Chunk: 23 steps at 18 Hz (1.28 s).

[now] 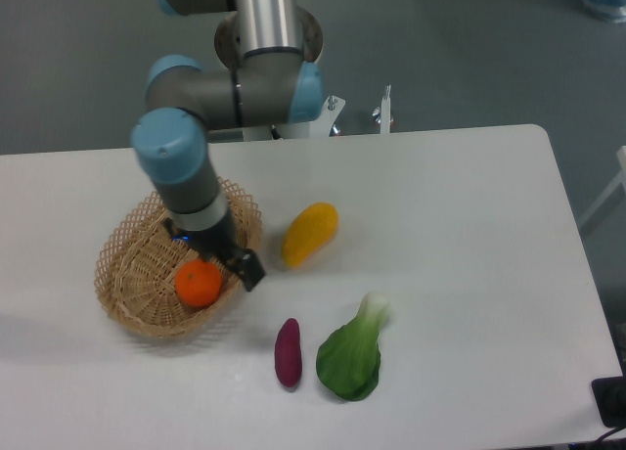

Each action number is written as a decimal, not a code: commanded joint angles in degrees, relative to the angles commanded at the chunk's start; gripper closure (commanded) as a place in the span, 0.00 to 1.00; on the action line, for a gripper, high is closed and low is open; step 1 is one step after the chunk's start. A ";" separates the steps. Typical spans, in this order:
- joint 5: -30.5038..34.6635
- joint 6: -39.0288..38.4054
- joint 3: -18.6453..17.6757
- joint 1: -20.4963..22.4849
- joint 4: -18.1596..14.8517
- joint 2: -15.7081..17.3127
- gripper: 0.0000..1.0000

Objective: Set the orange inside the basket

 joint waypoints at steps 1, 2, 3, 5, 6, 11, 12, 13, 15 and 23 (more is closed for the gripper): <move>-0.09 0.27 0.44 1.75 0.09 -0.17 0.00; -0.09 0.27 1.75 3.42 0.09 -0.44 0.00; -0.09 0.27 4.29 5.96 -0.09 -1.31 0.00; -0.17 0.36 6.24 8.88 -0.26 -2.63 0.00; -0.18 0.36 6.42 9.76 -0.52 -3.16 0.00; -0.79 10.44 6.33 18.62 -0.70 -4.30 0.00; -0.96 12.47 6.59 19.60 -0.79 -4.31 0.00; -1.14 13.44 6.51 20.40 -0.88 -4.31 0.00; -3.15 14.15 6.68 22.24 -0.88 -4.39 0.00; -3.61 20.31 6.16 24.36 -0.53 -3.87 0.00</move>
